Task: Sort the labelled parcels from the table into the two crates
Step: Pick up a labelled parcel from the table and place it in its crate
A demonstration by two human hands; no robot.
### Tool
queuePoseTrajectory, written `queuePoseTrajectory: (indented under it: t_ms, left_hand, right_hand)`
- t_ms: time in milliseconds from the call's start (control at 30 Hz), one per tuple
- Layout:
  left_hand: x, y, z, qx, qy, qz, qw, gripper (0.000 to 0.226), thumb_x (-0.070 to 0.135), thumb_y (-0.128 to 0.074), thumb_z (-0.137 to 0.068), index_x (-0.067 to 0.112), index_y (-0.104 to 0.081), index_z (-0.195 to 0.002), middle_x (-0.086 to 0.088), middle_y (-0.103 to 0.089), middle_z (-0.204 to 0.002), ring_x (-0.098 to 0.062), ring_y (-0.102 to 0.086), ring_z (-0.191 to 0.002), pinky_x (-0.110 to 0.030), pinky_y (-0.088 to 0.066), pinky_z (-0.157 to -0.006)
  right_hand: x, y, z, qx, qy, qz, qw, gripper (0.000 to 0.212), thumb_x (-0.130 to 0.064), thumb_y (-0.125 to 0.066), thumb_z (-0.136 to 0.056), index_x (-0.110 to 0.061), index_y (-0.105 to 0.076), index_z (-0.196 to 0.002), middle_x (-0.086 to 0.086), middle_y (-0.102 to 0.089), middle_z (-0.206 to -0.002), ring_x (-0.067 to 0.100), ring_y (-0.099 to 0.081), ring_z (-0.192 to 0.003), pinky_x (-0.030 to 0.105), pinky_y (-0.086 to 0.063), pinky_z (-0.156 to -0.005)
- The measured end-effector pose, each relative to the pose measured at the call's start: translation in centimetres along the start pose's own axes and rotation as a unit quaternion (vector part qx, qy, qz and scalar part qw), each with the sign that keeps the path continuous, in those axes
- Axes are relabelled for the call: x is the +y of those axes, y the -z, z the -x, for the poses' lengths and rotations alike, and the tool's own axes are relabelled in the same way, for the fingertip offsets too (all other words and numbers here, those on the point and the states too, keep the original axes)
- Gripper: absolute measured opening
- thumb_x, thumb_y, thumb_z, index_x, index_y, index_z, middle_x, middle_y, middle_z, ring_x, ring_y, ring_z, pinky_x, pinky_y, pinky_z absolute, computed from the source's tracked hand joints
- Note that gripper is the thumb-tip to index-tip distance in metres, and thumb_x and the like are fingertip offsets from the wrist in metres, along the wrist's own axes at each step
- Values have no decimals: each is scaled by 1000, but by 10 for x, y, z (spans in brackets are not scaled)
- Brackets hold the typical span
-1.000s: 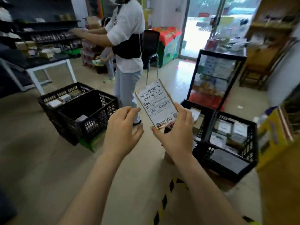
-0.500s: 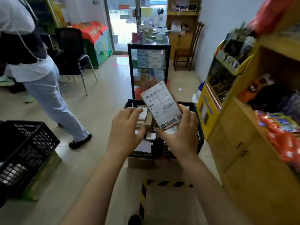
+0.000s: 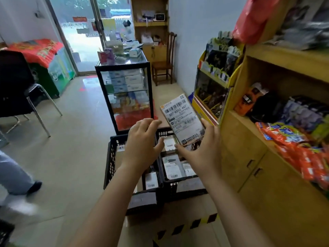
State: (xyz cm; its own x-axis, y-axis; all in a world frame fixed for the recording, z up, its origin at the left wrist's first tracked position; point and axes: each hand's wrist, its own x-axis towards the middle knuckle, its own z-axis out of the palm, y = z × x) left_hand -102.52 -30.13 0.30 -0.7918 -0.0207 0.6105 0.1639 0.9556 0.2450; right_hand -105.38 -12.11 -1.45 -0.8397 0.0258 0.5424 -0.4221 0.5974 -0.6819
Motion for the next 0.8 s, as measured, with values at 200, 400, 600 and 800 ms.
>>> queuePoseTrajectory:
  t_ms: [200,400,600,800]
  left_hand:
    - [-14,-43,-36,-25,-21,25,999,47,26,-74,-80,12,-59,-122,-7,-59,-119,-29,-54,-112,-45,-43,-100]
    - [-18,-96,-77,-58,-20,34,998,47,27,-72,-81,12,-58,-123,-7,-58,-120,-29,-53,-115,-46,-42,-101]
    - [-26,-166,-141,-70,8,24,997,46,26,-73,-81,11,-59,-123,-9,-59,-120,-30,-53,-115,-46,-40,-101]
    - [-37,-240,-211,-96,82,35,991,42,26,-71,-82,11,-61,-120,-6,-58,-119,-25,-50,-114,-39,-44,-94]
  right_hand:
    - [30,-19,-26,-4,-48,34,998,97,-42,-90,-61,-27,-32,-138,-2,-38,-133,19,-39,-124,46,-49,-96]
    - [71,-31,-71,-29,-61,72,995,94,-39,-88,-62,-22,-36,-138,-2,-39,-132,16,-37,-120,40,-47,-95]
    - [137,-70,-146,-67,-64,59,994,92,-38,-87,-61,-26,-34,-136,-4,-38,-131,16,-37,-121,30,-45,-93]
    - [211,-111,-221,-128,-68,45,988,93,-40,-87,-60,-22,-37,-137,-1,-40,-130,17,-38,-121,26,-41,-88]
